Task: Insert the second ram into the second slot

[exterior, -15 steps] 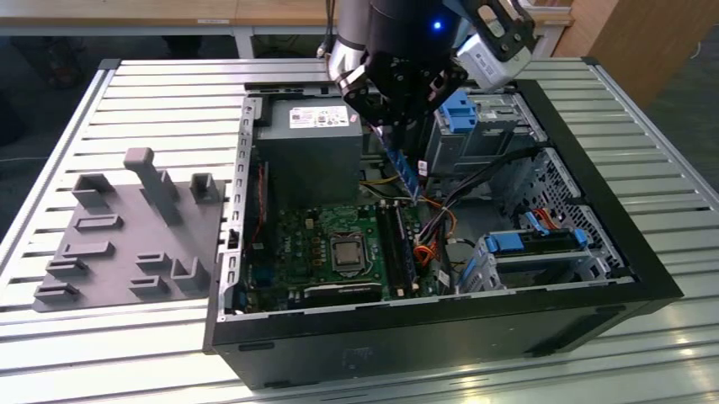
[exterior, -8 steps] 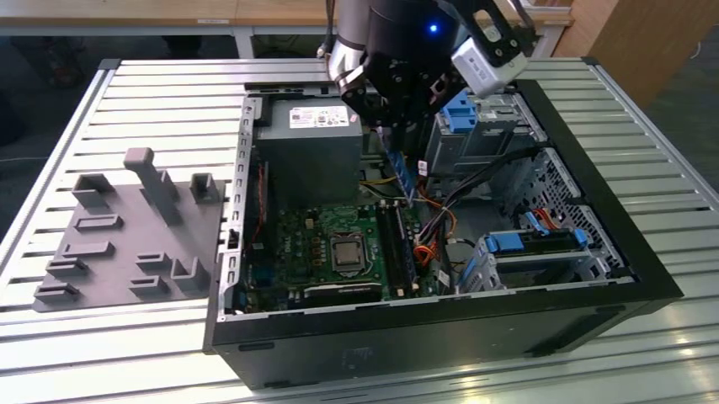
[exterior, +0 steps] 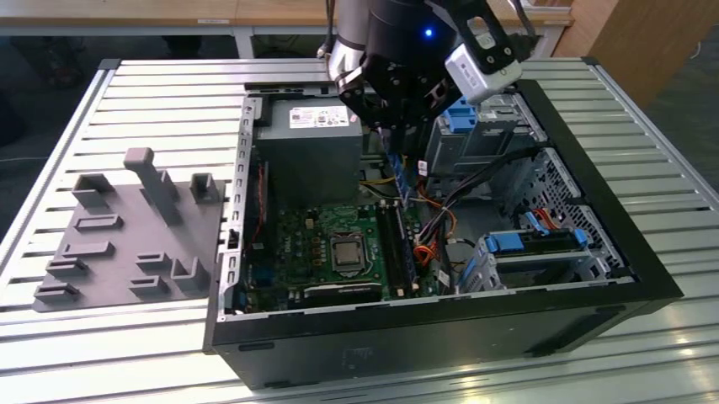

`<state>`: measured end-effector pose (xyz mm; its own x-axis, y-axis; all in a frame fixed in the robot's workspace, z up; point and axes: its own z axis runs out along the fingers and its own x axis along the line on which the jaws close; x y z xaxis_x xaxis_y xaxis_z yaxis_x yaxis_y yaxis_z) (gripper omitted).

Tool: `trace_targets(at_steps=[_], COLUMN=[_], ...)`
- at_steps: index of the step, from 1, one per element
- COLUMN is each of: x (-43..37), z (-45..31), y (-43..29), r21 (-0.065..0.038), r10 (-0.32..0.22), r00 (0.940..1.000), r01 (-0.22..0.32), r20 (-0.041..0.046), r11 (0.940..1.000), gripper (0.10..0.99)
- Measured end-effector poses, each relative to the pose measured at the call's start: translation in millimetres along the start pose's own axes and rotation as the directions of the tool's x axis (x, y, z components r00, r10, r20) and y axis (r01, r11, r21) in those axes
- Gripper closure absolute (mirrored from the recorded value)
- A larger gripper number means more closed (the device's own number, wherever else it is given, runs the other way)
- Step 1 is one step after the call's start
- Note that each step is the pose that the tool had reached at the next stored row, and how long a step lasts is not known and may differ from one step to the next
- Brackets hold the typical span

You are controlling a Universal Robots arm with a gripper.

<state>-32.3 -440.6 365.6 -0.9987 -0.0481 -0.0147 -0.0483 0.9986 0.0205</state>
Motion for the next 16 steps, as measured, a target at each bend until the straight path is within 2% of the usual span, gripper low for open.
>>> trace_targets(at_steps=[3,16], x=[0.0,0.0], z=[0.4,3.4], y=[0.0,0.0], r21=[0.000,0.000], r10=[0.015,0.020], r00=[0.9999,0.9998], r01=[-0.015,-0.020], r20=[0.0003,0.0005], r11=[0.9999,0.9998], gripper=[0.973,0.973])
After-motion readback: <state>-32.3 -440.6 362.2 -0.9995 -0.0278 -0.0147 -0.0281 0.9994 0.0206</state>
